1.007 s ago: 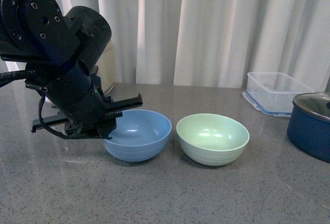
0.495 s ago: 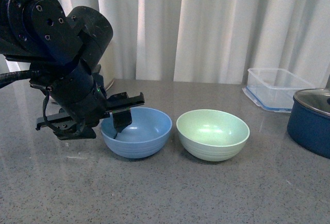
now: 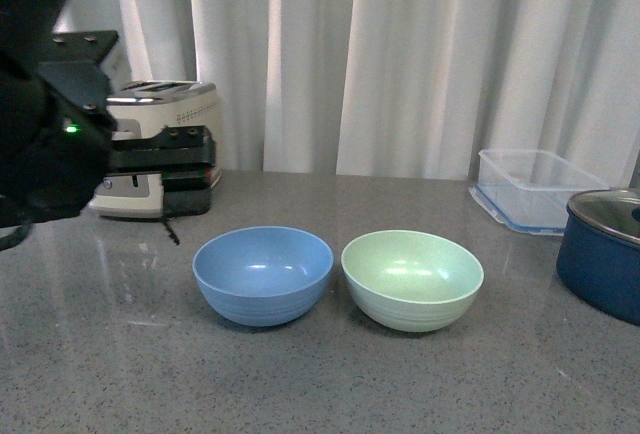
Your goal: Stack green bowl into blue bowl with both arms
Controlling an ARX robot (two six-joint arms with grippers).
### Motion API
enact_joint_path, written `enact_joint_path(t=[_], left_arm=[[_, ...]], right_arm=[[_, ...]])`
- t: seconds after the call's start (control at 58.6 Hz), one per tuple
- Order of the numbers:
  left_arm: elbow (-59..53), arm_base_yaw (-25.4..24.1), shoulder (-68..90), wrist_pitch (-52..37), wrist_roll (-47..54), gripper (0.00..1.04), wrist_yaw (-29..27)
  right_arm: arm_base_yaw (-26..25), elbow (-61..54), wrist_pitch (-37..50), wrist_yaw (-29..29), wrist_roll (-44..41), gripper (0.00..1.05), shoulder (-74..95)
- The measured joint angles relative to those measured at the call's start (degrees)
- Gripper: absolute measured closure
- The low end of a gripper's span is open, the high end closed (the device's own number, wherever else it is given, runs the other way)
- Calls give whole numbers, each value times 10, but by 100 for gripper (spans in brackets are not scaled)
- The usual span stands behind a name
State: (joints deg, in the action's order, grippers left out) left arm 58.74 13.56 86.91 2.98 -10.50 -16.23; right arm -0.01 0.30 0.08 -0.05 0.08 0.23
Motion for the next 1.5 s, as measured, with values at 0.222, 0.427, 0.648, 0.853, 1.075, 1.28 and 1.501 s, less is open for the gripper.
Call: enact_joint_path(t=[0.222,0.427,0.648,0.853,1.075,1.28,1.501], left_arm=[[-89,0,-99,-18,63,7,-20],[-185,-11,-106,-245,89,23,40],[-350,-50,-190,-476,98,64,75],[-431,-71,-252,-482,100,100,103],[-492,-98,-331,-468,102,101,128],[-527,-134,-400,-434,102,101,160],[-553,-134,-475,-385,102,101,161]], right_arm=[[0,0,0,0,0,10,0],[0,0,0,0,0,10,0],[0,0,0,0,0,10,0],[0,0,0,0,0,10,0],[0,0,0,0,0,10,0],[0,0,0,0,0,10,0],[0,0,0,0,0,10,0]])
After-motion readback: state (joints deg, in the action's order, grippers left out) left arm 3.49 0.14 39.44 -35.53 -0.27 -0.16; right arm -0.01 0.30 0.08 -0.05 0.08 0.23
